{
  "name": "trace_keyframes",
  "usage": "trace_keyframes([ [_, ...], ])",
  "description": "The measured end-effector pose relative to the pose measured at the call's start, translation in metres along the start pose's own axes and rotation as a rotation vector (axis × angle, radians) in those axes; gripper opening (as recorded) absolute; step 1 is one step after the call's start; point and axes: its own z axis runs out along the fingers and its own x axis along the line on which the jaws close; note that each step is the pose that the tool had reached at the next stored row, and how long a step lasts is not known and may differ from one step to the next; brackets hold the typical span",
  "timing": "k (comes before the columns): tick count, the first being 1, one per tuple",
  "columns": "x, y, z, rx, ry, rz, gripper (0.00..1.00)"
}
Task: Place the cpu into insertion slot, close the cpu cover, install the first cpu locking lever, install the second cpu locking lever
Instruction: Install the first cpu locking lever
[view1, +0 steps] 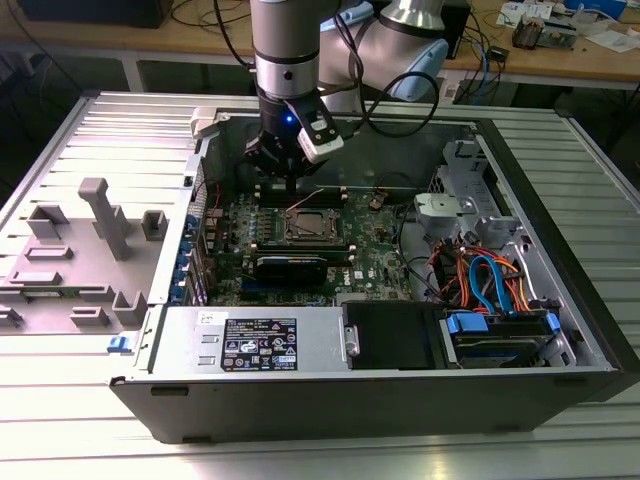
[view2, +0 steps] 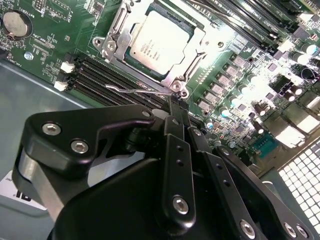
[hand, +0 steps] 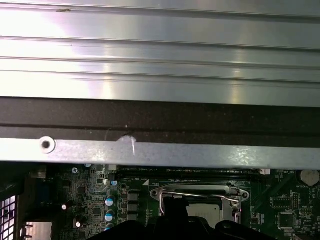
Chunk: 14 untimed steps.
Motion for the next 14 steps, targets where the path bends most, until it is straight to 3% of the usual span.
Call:
trace_keyframes([
  [9,-0.0004,0.0,0.0003,-0.0002,-0.0002,0.0,0.11],
  [14,-0.0071,-0.0002,0.0024,-0.0001,0.0,0.0,0.11],
])
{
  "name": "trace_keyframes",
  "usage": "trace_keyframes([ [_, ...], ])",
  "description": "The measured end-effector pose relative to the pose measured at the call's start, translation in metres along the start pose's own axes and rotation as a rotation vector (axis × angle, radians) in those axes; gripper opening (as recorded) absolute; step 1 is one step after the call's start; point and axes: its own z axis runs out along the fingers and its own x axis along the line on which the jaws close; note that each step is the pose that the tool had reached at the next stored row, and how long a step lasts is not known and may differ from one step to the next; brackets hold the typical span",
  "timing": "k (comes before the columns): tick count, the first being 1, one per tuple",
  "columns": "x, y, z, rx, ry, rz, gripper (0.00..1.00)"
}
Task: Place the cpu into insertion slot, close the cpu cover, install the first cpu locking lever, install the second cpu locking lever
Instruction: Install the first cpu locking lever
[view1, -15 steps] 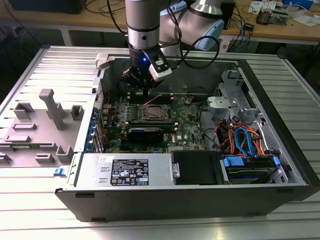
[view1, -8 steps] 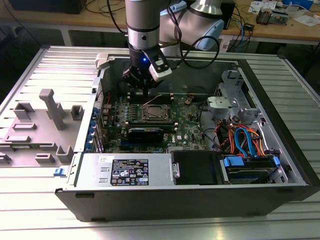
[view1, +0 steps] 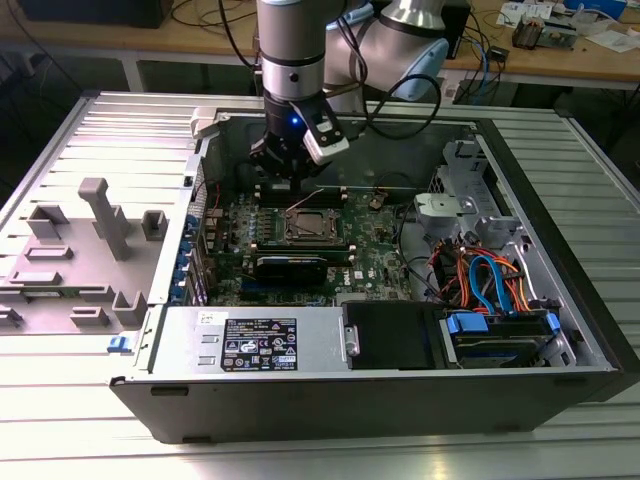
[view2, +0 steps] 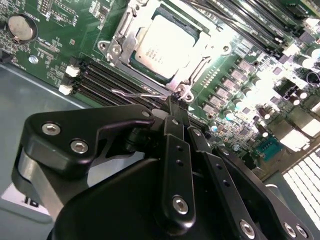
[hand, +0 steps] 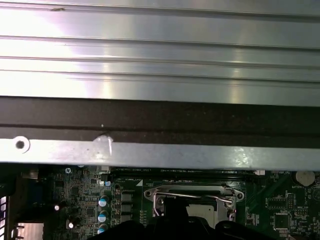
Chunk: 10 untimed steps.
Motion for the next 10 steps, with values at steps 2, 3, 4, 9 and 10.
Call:
trace_keyframes([
  [2,-0.0012,0.0006,0.0011,0.0001,0.0,0.003,0.11],
  [3,-0.0016,0.0011,0.002,0.0001,-0.0001,0.004,0.11],
  [4,-0.0017,0.0017,0.0028,0.0002,0.0,0.004,0.11],
  [9,-0.0033,0.0073,0.0054,0.0006,0.0,0.002,0.11],
  [10,-0.0035,0.0073,0.0055,0.0006,0.0001,0.002,0.11],
])
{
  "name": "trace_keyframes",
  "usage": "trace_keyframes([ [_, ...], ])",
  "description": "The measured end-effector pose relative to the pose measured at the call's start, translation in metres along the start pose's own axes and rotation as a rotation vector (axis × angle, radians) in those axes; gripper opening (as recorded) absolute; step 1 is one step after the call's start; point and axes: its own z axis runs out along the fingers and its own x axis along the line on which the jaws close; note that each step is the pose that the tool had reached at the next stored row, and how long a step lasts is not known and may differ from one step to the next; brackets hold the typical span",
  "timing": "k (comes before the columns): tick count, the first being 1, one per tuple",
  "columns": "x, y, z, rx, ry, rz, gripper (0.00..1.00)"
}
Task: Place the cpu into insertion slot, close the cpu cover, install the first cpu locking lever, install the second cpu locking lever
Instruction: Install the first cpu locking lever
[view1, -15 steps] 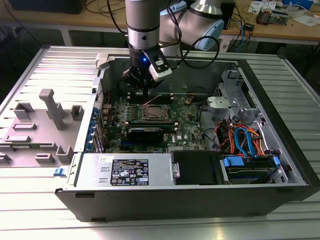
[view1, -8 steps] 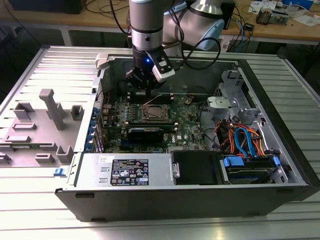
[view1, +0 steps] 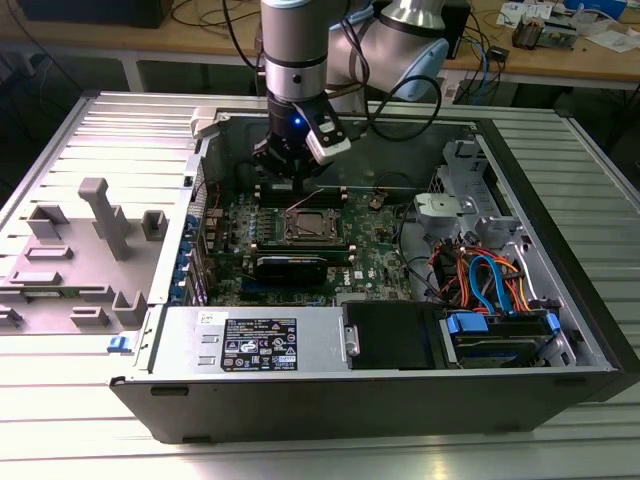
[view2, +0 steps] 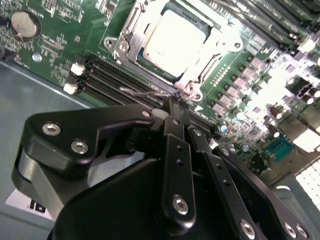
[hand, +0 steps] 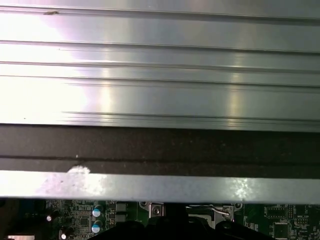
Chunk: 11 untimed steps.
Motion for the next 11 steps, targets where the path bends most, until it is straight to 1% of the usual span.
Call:
trace_keyframes([
  [5,-0.0014,0.0003,0.0006,-0.0002,-0.0002,0.0,0.11],
  [6,-0.005,0.0043,0.0014,-0.0001,-0.0002,0.0,0.11],
  [7,-0.0089,0.0063,0.0038,0.0021,0.0,0.0,0.11],
  [8,-0.0136,0.0068,0.0041,0.0075,0.0001,0.0,0.11],
  [9,-0.0176,0.0079,0.0048,0.0093,0.0001,0.0,0.11],
  [11,-0.0204,0.0082,0.0059,0.0095,0.0002,0.0,0.11],
])
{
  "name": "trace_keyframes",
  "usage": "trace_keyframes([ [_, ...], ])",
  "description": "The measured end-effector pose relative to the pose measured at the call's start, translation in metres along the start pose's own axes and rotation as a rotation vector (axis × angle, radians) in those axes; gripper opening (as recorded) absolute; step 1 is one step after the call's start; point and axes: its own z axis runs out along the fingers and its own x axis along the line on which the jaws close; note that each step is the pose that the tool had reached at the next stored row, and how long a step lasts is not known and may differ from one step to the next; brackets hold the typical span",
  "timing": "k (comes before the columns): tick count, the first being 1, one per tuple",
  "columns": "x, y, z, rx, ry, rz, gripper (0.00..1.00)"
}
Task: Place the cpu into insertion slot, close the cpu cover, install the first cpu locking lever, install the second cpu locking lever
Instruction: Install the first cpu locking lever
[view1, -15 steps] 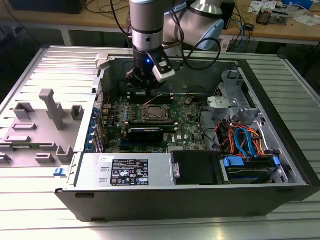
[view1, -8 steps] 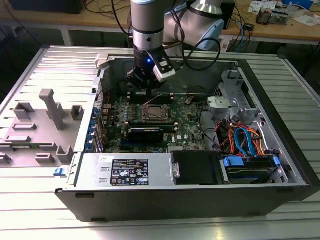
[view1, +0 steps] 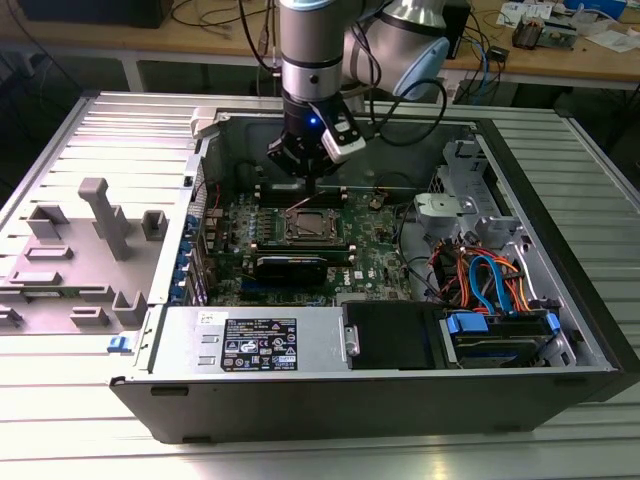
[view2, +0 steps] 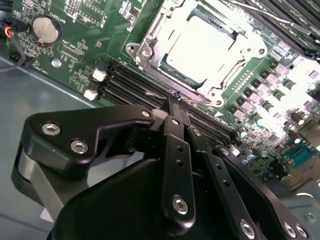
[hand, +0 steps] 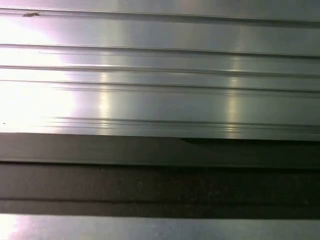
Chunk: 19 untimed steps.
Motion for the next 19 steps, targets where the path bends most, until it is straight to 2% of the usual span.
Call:
trace_keyframes([
  [9,-0.002,-0.0002,0.0043,0.0002,0.0001,0.005,0.11],
  [16,-0.0087,-0.0004,0.0089,0.0004,0.0,0.01,0.11],
  [19,-0.0089,-0.0004,0.0123,0.0004,0.0,0.011,0.11],
])
